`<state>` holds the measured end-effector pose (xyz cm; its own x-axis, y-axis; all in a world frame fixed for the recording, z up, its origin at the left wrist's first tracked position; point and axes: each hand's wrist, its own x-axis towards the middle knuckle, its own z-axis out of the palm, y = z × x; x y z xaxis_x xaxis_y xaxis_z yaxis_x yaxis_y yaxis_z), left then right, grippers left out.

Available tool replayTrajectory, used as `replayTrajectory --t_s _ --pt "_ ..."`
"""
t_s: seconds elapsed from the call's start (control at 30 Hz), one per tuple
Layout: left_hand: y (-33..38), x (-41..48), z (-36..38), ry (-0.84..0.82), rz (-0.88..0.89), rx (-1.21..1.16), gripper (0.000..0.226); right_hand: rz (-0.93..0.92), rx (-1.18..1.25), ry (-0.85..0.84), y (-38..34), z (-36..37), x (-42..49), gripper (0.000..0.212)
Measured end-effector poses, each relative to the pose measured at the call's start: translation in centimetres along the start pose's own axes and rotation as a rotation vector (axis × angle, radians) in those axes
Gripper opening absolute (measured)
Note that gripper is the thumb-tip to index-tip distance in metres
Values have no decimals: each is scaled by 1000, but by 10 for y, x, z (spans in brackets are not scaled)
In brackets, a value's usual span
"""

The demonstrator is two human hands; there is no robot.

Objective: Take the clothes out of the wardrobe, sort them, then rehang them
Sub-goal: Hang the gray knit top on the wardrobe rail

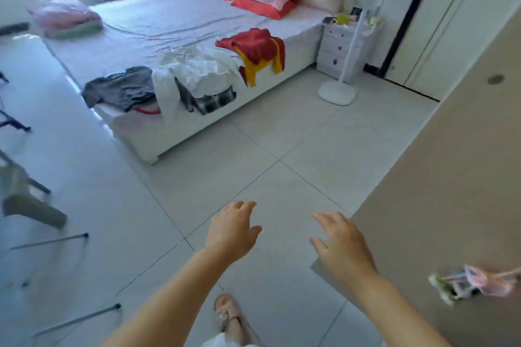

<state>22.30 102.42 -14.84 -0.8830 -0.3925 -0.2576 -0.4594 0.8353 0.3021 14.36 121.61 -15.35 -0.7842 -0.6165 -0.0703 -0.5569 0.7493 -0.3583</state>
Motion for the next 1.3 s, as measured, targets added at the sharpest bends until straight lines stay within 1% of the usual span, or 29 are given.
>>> replayTrajectory --t_s 0.2,0.47,0.7,0.9,1.07,1.17,1.3 --pt "-86 59 -41 35 -146 -49 55 -137 -35 -83 -70 20 114 50" --pt "-173 143 -96 105 -263 -108 54 -246 -26 -101 -146 35 250 48" --pt "-221 220 -130 144 -393 -148 54 -368 -30 -173 -179 45 370 49" --pt "-249 305 -170 224 -535 -169 54 -508 -39 -205 -203 44 492 50" --pt "-270 363 -205 295 -598 -198 54 -619 -71 -231 -230 37 578 50" --pt "-289 390 -217 301 -634 -202 53 -641 -56 -264 -250 41 619 50" --pt "-329 430 -234 306 -681 -206 53 -644 -7 -265 -282 57 675 47"
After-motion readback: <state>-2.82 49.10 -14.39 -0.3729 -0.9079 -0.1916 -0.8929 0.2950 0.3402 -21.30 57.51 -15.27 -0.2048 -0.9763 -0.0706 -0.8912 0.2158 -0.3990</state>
